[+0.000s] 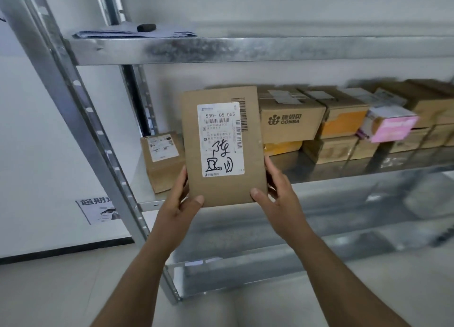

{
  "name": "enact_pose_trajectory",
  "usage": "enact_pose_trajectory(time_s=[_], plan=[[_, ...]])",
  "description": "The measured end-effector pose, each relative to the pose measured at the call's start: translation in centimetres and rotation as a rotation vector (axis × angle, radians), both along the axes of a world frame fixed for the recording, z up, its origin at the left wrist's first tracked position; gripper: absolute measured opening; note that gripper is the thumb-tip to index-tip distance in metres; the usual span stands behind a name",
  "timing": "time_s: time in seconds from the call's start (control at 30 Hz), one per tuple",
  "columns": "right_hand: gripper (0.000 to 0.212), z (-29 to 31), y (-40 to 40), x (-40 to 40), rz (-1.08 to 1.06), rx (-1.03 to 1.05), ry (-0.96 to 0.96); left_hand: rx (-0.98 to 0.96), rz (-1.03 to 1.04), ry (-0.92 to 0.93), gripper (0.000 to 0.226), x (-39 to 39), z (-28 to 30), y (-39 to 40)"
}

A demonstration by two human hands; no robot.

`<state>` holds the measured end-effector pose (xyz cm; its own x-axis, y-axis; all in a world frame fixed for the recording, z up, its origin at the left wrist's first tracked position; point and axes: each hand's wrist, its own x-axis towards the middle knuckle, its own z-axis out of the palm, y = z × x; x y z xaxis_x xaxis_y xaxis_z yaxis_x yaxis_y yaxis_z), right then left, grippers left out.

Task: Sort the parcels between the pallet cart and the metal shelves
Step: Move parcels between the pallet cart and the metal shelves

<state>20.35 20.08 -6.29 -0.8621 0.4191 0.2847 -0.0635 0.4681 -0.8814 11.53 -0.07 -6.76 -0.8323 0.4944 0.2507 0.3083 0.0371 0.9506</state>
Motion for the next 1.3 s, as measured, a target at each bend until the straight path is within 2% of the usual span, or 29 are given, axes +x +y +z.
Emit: enact_pose_trajectory(time_s=[0.23,0.8,1.0,1.3], plan=[[0.072,0.4,8.4,7.0,-0.117,-0.039,0.008,-0.009,-0.099,0.023,0.07,4.4,0.3,9.7],[0.069,-0.7,31.6,28.1,-0.465,-0.051,0.112,0.02,-0.53,-0.022,0.072,18.9,-0.1,38.7],[0.071,-1.2,37.5,32.9,-0.614,-0.073,0.155,-0.008,-0.67,-0.018,0.072,22.3,0.3,47.5],[0.071,-2.0,49.8,38.0,-0.841,-0.066,0.115,-0.037,-0.902,-0.003,0.077,25.8,0.0,63.7]])
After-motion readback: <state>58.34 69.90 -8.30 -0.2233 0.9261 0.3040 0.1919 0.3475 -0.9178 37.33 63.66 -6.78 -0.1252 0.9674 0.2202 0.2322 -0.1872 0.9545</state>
